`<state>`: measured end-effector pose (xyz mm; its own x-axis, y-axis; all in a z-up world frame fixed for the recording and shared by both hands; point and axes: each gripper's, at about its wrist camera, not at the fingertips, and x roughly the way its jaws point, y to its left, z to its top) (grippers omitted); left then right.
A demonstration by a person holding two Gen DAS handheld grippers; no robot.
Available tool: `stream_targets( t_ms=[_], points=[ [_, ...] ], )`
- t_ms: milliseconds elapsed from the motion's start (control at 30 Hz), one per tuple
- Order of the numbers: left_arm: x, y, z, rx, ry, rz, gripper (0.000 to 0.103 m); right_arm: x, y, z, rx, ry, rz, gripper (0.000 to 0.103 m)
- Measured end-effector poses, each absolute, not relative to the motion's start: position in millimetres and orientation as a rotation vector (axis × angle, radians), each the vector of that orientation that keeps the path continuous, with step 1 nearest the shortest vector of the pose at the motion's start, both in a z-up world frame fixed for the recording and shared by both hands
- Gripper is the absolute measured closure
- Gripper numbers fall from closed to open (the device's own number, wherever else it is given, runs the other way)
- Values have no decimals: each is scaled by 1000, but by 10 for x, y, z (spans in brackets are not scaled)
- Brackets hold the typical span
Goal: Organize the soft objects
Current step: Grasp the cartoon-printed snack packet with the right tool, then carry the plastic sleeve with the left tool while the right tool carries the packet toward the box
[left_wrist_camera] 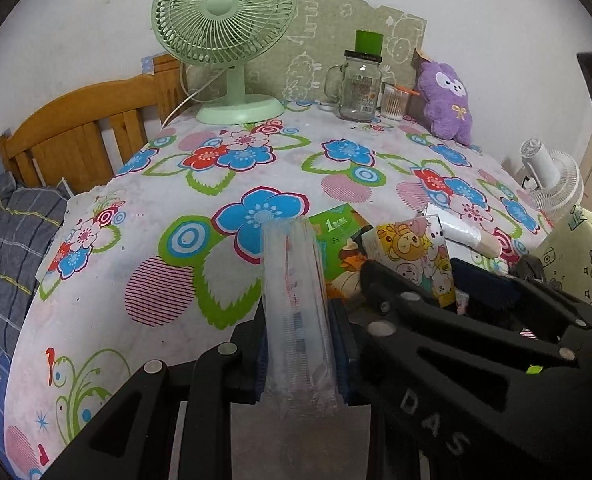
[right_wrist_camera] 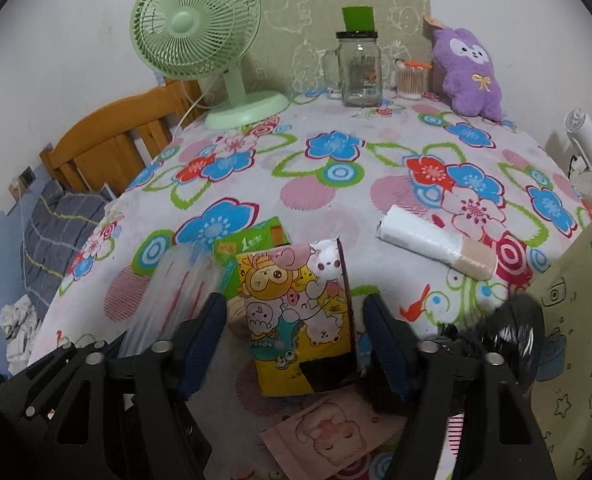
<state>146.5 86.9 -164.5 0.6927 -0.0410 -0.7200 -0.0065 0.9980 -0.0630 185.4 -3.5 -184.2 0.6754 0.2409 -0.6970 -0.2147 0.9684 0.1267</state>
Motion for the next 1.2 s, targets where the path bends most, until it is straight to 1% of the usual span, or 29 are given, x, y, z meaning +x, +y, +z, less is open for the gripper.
stream_targets(
  t_ms=[33, 100, 200, 1200],
  points=[
    [1465, 860, -1651, -58, 806, -17, 77, 1855, -25, -1848, 29, 793, 260, 48],
    [1460, 860, -1643, -62, 806, -18, 77, 1848, -3, -1844, 15, 793, 269, 50],
    [1440, 858, -1613, -61, 800, -15, 77, 1828, -14, -1819, 17, 785, 272, 52],
    [901, 512, -893, -38, 644, -50, 77, 1189, -396, -1063, 32, 630, 238, 52]
  ],
)
